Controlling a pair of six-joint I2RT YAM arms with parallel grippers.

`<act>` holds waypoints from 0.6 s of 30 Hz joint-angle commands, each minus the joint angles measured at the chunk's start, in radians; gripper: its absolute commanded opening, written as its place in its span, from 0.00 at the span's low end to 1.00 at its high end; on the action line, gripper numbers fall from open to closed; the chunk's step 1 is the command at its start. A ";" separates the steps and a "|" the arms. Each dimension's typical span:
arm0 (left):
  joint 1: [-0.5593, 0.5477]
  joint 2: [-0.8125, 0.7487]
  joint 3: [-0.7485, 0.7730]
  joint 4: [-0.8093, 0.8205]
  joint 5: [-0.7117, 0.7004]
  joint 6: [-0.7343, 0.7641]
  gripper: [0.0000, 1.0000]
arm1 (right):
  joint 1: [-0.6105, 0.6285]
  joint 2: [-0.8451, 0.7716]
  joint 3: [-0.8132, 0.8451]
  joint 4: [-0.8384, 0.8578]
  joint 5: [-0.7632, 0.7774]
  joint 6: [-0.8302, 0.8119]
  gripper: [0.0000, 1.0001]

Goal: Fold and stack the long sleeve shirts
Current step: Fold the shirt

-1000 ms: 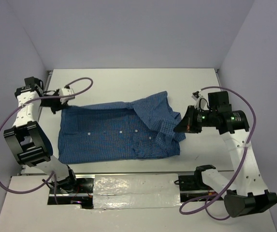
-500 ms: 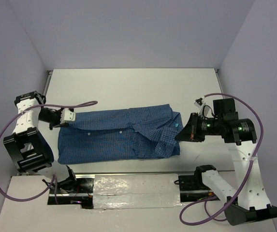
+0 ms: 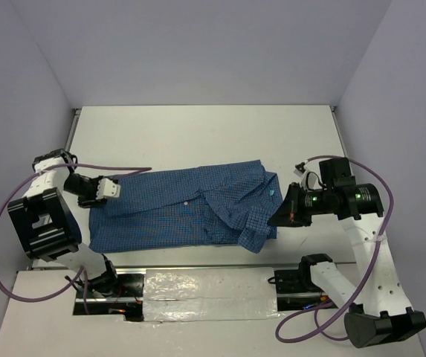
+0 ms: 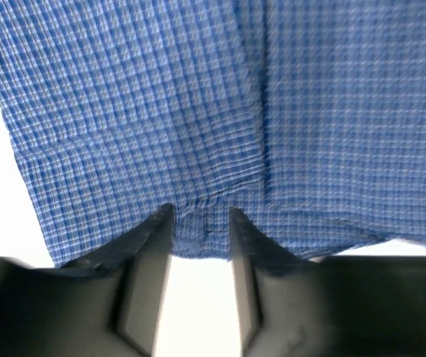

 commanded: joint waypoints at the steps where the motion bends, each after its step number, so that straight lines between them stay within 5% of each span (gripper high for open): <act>1: -0.002 0.026 0.003 0.103 -0.066 0.192 0.54 | -0.005 -0.021 -0.051 0.014 -0.021 0.022 0.00; 6: -0.002 0.049 0.158 0.091 0.013 0.106 0.99 | -0.005 -0.014 -0.103 0.093 -0.016 0.042 0.00; 10: -0.129 0.011 0.348 -0.015 0.226 -0.019 0.99 | -0.003 -0.016 -0.171 0.207 -0.018 0.081 0.00; 12: -0.265 -0.090 0.333 0.121 0.240 -0.302 0.86 | -0.005 -0.010 -0.212 0.254 -0.007 0.108 0.00; 13: -0.419 -0.129 0.270 0.208 0.219 -0.533 0.80 | -0.005 -0.004 -0.226 0.312 -0.004 0.130 0.00; 15: -0.656 -0.240 0.151 0.398 0.174 -0.660 0.66 | -0.006 0.012 -0.267 0.407 0.004 0.156 0.00; 18: -0.825 -0.340 0.042 0.549 0.251 -0.788 0.67 | -0.009 0.019 -0.322 0.510 0.010 0.229 0.00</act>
